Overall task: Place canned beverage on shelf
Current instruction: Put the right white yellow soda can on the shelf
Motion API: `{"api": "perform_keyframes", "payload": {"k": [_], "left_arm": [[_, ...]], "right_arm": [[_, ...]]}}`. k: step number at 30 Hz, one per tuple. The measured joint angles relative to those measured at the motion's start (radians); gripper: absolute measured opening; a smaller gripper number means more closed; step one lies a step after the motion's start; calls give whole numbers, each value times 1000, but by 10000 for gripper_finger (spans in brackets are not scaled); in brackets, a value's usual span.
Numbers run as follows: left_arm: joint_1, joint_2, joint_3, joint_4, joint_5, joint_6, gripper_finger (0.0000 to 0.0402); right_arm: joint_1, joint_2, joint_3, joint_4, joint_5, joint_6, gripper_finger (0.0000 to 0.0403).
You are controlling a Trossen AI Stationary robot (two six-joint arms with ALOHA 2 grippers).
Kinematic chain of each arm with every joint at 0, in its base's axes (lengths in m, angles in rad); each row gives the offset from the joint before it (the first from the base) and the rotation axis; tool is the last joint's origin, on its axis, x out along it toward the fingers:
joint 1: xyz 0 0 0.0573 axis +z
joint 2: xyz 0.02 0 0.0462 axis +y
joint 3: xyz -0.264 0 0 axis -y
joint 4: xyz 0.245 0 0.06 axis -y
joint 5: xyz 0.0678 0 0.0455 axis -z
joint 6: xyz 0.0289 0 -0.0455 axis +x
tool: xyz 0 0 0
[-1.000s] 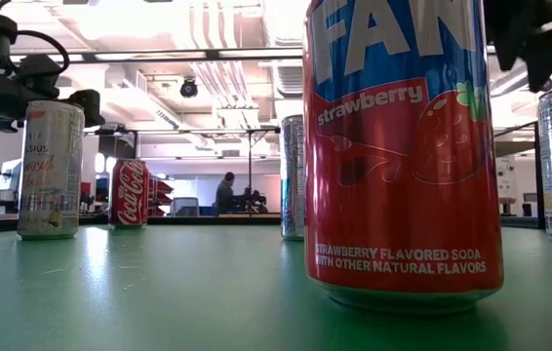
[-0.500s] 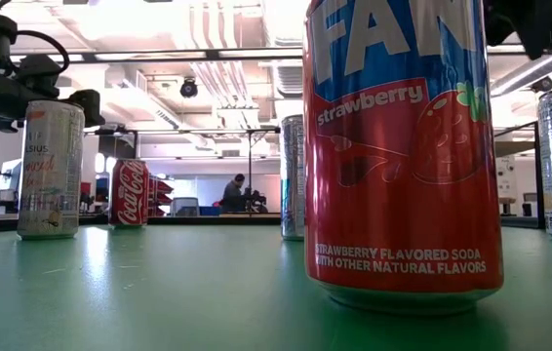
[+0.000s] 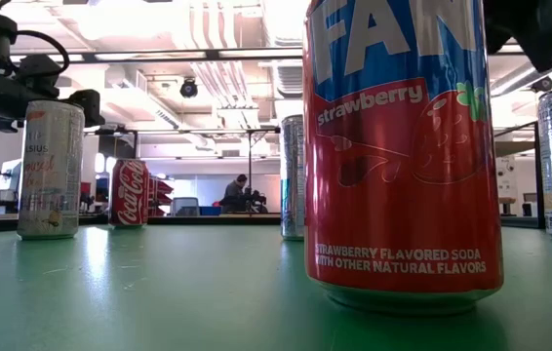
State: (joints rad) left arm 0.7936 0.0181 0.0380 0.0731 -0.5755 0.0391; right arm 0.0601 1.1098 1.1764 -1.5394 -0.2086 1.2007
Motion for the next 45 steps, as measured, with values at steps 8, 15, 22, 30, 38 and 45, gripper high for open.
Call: {"api": "perform_keyframes", "payload": {"k": [8,15,22,30,38,45], "left_arm": [[0,0,0,0,0,0,293],[0,0,0,0,0,0,293],[0,0,0,0,0,0,293],[0,0,0,0,0,0,293],[0,0,0,0,0,0,293],[0,0,0,0,0,0,293]], "right_arm": [[0,-17,-55,5,-29,53,382],[0,-109,-153,93,-36,121,382],[0,-142,-186,132,4,171,382],[-1,-139,-215,133,52,106,382],[-1,-138,-243,136,52,7,382],[-1,-140,-242,139,52,-76,382]]}}
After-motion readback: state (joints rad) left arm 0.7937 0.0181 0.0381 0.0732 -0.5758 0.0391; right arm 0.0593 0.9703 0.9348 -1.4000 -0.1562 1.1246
